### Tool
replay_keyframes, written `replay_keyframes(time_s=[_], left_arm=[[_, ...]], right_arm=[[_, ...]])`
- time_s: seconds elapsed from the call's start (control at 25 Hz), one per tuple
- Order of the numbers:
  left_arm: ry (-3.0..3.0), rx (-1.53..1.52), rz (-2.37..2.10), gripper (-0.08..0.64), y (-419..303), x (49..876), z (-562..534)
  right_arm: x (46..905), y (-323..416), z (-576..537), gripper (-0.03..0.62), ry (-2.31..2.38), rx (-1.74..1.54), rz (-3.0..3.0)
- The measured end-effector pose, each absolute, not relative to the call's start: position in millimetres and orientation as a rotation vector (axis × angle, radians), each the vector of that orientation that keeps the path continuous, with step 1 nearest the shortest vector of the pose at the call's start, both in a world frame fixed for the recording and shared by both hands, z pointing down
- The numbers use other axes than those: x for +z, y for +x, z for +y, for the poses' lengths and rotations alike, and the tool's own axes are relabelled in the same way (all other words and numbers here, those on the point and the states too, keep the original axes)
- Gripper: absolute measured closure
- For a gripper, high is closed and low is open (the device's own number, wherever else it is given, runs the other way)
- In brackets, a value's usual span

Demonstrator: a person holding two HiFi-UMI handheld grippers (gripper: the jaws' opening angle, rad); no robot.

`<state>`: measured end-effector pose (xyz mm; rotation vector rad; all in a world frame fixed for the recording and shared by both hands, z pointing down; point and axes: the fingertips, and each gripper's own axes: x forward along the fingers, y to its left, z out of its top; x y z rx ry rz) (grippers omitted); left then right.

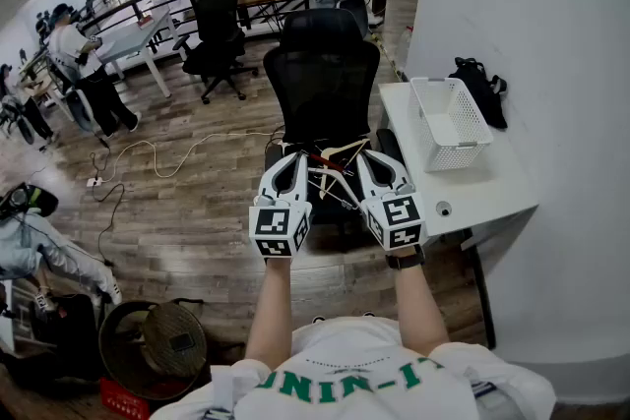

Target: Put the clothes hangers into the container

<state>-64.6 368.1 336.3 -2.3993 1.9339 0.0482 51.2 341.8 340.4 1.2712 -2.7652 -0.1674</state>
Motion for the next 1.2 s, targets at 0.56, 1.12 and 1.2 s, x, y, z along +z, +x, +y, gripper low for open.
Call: replay_keyframes(time_s=[0.56,1.12,1.2], left_arm=[[-2.447,0.032,1.897,0.551,-101,356,372],[-2.435,-0.026,2.002,0.551,-130,395,210],[-2.431,-0.035,2.005,0.551,-125,394,166]], right_arm=[[355,-2,365,0.572,1.174,-0.222,-2.814],[392,-27,188,0.572,1.113,-0.086,-2.834],[387,-23,143,0.572,1.112,-0.096,-2.84]])
